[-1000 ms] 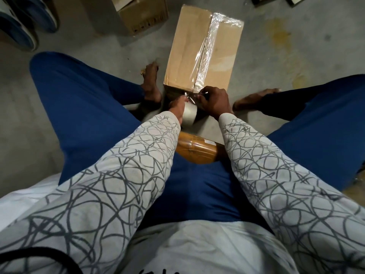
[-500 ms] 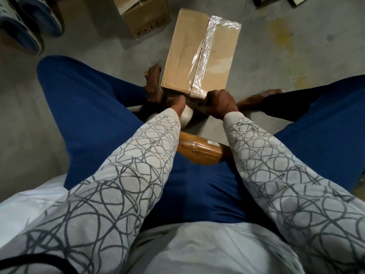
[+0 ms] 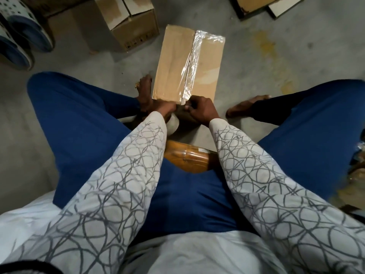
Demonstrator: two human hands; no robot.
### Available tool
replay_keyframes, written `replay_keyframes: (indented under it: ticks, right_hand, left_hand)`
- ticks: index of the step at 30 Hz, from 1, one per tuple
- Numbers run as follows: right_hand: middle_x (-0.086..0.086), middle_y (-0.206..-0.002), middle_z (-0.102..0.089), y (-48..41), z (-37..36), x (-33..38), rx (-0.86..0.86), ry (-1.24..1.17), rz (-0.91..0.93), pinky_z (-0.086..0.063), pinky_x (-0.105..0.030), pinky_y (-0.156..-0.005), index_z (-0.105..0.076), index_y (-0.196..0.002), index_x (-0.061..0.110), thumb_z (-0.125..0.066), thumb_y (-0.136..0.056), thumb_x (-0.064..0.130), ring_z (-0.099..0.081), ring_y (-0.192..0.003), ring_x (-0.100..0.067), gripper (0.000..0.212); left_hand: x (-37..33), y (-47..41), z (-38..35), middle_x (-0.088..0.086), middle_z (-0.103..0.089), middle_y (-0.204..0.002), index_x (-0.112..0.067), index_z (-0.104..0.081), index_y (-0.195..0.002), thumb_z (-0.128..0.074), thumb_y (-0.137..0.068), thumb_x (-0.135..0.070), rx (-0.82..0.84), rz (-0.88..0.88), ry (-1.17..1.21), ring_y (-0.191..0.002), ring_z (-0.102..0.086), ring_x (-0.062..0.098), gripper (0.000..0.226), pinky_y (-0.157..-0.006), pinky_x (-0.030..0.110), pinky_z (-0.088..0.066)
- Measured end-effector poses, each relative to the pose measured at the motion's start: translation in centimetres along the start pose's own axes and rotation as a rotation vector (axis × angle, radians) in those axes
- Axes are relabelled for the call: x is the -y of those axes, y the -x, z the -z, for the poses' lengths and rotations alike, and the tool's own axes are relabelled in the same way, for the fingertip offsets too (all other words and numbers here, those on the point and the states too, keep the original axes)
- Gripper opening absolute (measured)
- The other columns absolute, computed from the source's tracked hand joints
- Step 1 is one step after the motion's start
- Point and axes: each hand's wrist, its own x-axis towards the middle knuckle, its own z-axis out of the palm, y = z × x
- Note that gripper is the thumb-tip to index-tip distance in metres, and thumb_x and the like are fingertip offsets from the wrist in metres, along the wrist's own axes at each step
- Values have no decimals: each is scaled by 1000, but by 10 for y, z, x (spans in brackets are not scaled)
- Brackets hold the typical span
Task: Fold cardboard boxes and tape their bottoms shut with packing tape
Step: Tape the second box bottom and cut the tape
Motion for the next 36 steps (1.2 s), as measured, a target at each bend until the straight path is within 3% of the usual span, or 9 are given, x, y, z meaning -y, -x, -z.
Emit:
replay_keyframes:
  ticks: [3,6,8,16,22,26,29,32,36]
  right_hand:
    - [-10,-108,-72,1,6,-1,-205,-105,-185,-44,-29,-78,-70,-106,16,-63,-92,29,-65,-101,-32,20]
    - [-11,-113,-71,6,11,-6,-349,-204,-325,-47,-32,-84,-69,-109,13,-61,-95,29,-64,-106,-33,23]
    - [-12,-115,-71,7,11,-10,-415,-377,-412,-47,-32,-88,-70,-110,10,-61,-96,29,-63,-108,-31,25]
    - [-3,-104,-73,-24,-3,-36,-433,-830,-512,-59,-49,-87,-63,-93,36,-56,-77,43,-71,-94,-27,19]
    - [-14,-102,-75,-6,30,-2,-352,-1068,-486,-63,-46,-70,-66,-111,20,-61,-89,10,-74,-76,-26,25]
    - [0,-108,-68,-12,42,4,-365,-759,-348,-60,-40,-79,-48,-141,25,-72,-87,45,-70,-88,-22,62]
    - [-6,-122,-63,-11,35,-9,-371,-489,-410,-53,-39,-95,-55,-132,26,-66,-78,68,-66,-104,-24,70]
    - [1,-98,-69,-2,32,-2,-335,-611,-271,-58,-38,-83,-66,-117,22,-63,-87,63,-67,-85,-11,51]
    - [0,-109,-72,4,21,16,-74,-423,-30,-53,-32,-89,-67,-116,25,-67,-90,54,-67,-96,-15,39]
  left_hand:
    - [-5,-13,16,1,-64,-114,-15,-57,-115,-83,-63,-30,-56,-25,130,-102,-61,19,60,-85,29,-50]
    - [17,-116,10,-10,-69,-115,-30,-66,-117,-84,-12,-54,-211,-76,185,-106,-65,20,109,-87,39,-56]
    - [42,-213,-16,-17,-72,-106,-41,-71,-103,-81,-5,-63,-290,-141,226,-100,-68,17,101,-84,38,-58]
    - [-21,18,26,-3,-76,-93,-26,-80,-82,-82,-74,-30,-477,-371,360,-94,-69,20,9,-93,39,-57]
    - [-19,40,33,-2,-76,-89,-11,-79,-96,-77,-83,-13,-461,-293,705,-83,-72,16,13,-80,30,-61]
    - [-16,36,36,1,-76,-86,-8,-78,-90,-73,-80,-1,-406,-246,904,-81,-73,17,13,-71,27,-60]
    - [0,-19,25,-2,-77,-104,-13,-78,-100,-81,-62,-21,-311,-199,820,-94,-73,16,39,-85,35,-62]
    - [12,-66,9,-12,-72,-113,-25,-72,-117,-87,-37,-56,-323,-114,620,-105,-69,12,87,-92,32,-57]
    - [-12,22,8,6,-71,-93,-6,-72,-99,-81,-73,-8,-181,-148,623,-81,-68,19,27,-64,23,-57]
